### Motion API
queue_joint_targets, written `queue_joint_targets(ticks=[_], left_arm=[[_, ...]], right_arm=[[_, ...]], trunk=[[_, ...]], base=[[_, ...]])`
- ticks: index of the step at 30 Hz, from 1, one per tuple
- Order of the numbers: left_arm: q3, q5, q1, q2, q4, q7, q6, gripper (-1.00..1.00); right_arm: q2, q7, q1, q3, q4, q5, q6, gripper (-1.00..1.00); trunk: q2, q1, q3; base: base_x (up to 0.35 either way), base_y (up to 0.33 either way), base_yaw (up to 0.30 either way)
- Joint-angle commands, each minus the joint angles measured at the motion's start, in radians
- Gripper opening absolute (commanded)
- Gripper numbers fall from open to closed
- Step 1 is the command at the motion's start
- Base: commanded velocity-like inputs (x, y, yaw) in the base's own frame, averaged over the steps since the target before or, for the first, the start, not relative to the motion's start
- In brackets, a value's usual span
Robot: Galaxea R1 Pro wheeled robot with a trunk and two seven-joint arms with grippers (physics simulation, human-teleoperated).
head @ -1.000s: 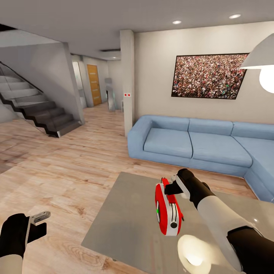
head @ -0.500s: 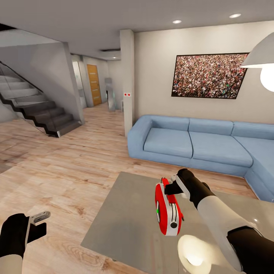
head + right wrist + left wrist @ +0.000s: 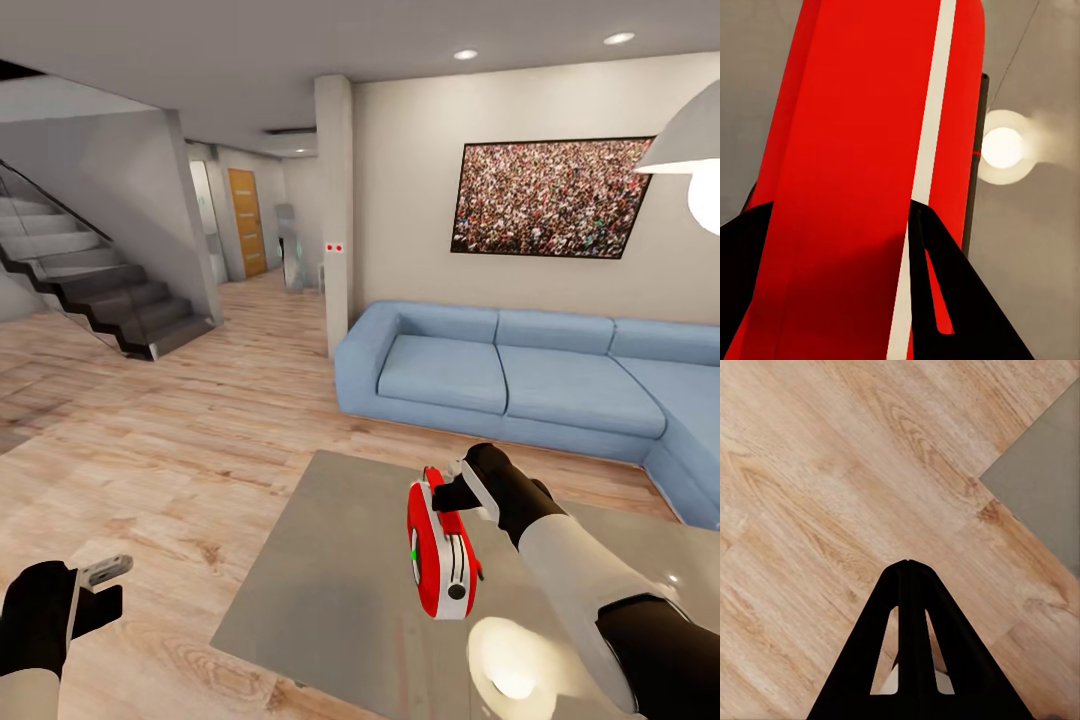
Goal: Turn on the radio receiver that's on the table in the living room.
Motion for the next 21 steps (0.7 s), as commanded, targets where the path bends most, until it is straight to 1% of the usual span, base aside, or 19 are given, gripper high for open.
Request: queue_joint_targets(ticks=[1, 21], left_arm=[[0.000, 0.000, 0.000, 0.000, 0.000, 0.000, 0.000, -1.00], [0.000, 0.000, 0.000, 0.001, 0.000, 0.000, 0.001, -1.00]], right_arm=[[0.000, 0.000, 0.000, 0.000, 0.000, -0.001, 0.000, -1.00], [0.000, 0.000, 0.000, 0.002, -0.001, -0.002, 0.001, -1.00]], trunk=[[-0.007, 0.004, -0.003], [-0.147, 0.081, -0.066]], base=[[0.000, 0.000, 0.000], [0.000, 0.000, 0.000]])
